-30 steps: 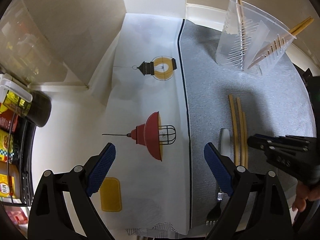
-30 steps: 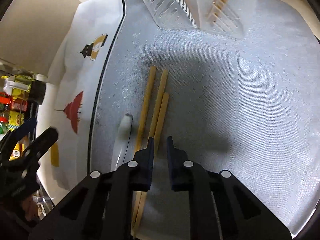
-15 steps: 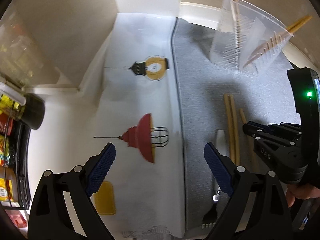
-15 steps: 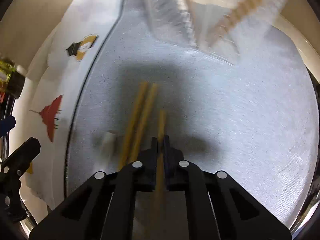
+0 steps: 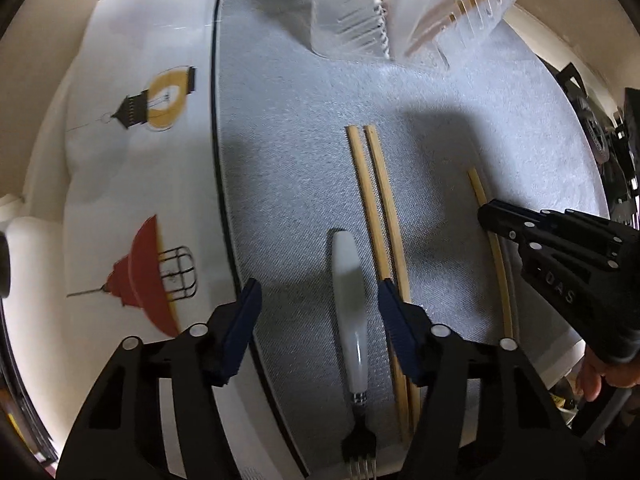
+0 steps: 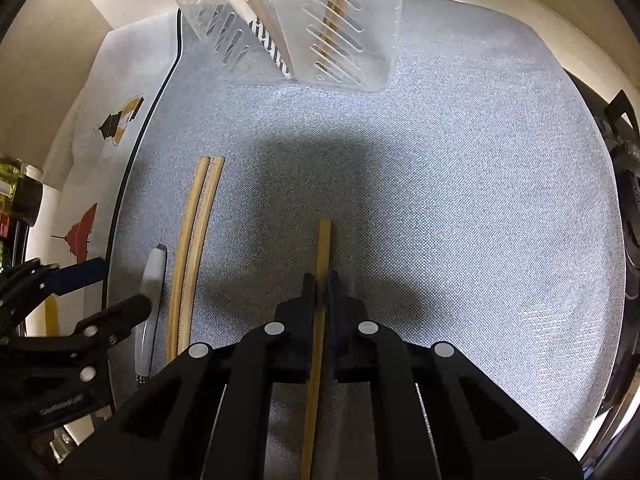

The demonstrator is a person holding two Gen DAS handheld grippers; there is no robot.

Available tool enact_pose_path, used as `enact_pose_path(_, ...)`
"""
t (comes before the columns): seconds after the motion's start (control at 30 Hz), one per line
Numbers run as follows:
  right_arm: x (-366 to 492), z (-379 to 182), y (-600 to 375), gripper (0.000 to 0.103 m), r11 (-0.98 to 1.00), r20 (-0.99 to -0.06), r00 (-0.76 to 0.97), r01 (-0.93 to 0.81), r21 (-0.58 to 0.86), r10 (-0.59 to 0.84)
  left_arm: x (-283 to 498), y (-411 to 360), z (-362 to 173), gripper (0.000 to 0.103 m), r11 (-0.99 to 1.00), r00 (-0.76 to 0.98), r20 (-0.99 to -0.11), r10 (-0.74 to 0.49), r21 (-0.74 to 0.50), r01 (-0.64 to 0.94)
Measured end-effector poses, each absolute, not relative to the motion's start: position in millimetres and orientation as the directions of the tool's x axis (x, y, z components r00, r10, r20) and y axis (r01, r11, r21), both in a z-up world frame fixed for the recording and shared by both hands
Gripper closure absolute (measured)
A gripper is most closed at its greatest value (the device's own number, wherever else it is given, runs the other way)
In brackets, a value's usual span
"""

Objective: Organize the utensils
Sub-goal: 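Grasp a bamboo chopstick with the right tool while the left tool reaches toward the white-handled fork, then grasp the white-handled fork with the left tool while the right tool lifts its chopstick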

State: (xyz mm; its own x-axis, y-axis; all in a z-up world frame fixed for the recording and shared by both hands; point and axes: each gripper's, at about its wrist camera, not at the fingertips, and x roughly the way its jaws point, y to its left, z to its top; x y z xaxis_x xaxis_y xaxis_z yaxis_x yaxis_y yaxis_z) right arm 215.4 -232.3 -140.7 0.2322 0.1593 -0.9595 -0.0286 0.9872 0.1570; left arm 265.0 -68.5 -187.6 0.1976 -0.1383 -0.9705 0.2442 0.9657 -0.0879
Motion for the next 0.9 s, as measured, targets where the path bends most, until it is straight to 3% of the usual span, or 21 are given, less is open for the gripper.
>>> enact_pose_path(0.13, 217.4, -143.9, -230.9, 0.096, 0.985, -0.958, 0.227, -0.024, 0.173, 0.174, 271.3, -77.0, -198.0, 0.052, 0.96, 0.167, -0.978, -0.126, -0.078, 0.27)
enact_pose_path(0.3, 221.7, -141.8, -239.7, 0.096, 0.985, -0.958, 0.226, -0.041, 0.17, 0.175, 276.1, -92.4, -201.2, 0.05, 0.954, 0.159, -0.985, -0.063, -0.012, 0.3)
enact_pose_path(0.33, 222.7, -140.6, -239.7, 0.096, 0.984, -0.958, 0.227, -0.043, 0.172, 0.177, 278.6, -93.1, -200.9, 0.055, 0.957, 0.156, -0.986, -0.058, -0.01, 0.291)
enact_pose_path(0.4, 224.0, -138.7, -242.3, 0.096, 0.984, -0.957, 0.226, -0.046, 0.174, 0.18, 282.6, -94.2, -198.1, 0.082, 0.958, 0.177, -0.982, -0.063, -0.009, 0.288)
enact_pose_path(0.43, 224.6, -138.6, -242.5, 0.096, 0.984, -0.957, 0.226, -0.048, 0.174, 0.181, 284.9, -93.8, -197.4, 0.084, 0.959, 0.176, -0.982, -0.07, -0.017, 0.284)
enact_pose_path(0.57, 226.1, -135.1, -248.3, 0.097, 0.977, -0.952, 0.22, -0.038, 0.208, 0.212, 284.3, -81.2, -185.5, 0.086, 0.962, 0.216, -0.964, -0.156, -0.099, 0.253)
enact_pose_path(0.7, 223.3, -113.2, -253.5, 0.097, 0.973, -0.934, 0.274, -0.057, 0.222, 0.229, 270.7, -56.8, -138.2, 0.086, 0.951, 0.327, -0.906, -0.268, -0.195, 0.242)
enact_pose_path(0.9, 217.4, -59.5, -253.9, 0.097, 0.967, -0.88, 0.401, -0.13, 0.219, 0.253, 235.4, -41.2, -76.5, 0.086, 0.935, 0.465, -0.822, -0.327, -0.213, 0.282)
